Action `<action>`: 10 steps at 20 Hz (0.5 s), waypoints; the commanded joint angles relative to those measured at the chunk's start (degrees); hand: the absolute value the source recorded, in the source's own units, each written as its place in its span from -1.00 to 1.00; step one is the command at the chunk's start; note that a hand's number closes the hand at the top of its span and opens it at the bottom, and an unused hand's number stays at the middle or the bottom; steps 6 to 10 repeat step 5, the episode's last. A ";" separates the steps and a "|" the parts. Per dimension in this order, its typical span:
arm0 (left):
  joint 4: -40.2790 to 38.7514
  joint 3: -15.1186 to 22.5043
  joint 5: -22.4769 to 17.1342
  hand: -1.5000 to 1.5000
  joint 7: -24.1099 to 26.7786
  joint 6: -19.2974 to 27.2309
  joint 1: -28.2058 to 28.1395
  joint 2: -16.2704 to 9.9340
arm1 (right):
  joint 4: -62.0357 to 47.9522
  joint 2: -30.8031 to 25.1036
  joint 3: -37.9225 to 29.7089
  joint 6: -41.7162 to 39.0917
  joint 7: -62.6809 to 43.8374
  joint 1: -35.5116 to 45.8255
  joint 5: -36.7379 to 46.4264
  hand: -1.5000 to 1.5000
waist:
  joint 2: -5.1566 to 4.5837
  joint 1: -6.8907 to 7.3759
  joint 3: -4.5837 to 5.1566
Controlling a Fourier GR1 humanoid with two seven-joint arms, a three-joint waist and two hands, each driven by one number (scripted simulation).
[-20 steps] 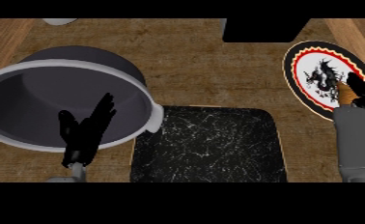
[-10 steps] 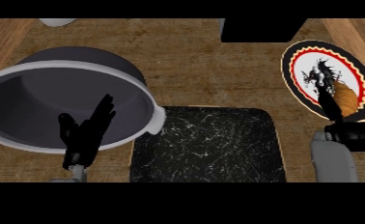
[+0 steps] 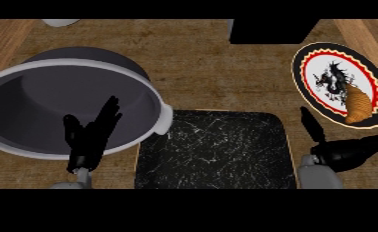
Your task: Pick the croissant from the tray and place it in the plate
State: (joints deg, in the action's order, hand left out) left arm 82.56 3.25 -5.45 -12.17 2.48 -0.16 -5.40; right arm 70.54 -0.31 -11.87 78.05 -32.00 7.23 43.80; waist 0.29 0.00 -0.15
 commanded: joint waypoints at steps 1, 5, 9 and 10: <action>-1.46 0.69 2.35 0.00 -1.08 2.18 1.25 1.18 | 0.77 0.29 5.29 6.12 -9.44 -2.54 6.64 -1.00 | -0.21 -0.09 0.24; 1.82 -0.58 -0.55 0.00 -3.14 -0.74 -1.18 -0.29 | -0.73 0.30 5.67 6.01 -14.92 -2.16 11.51 -1.00 | -0.20 0.07 0.23; 1.82 -0.58 -0.55 0.00 -3.14 -0.74 -1.18 -0.29 | -0.73 0.30 5.67 6.01 -14.92 -2.16 11.51 -1.00 | -0.20 0.07 0.23; 1.82 -0.58 -0.55 0.00 -3.14 -0.74 -1.18 -0.29 | -0.73 0.30 5.67 6.01 -14.92 -2.16 11.51 -1.00 | -0.20 0.07 0.23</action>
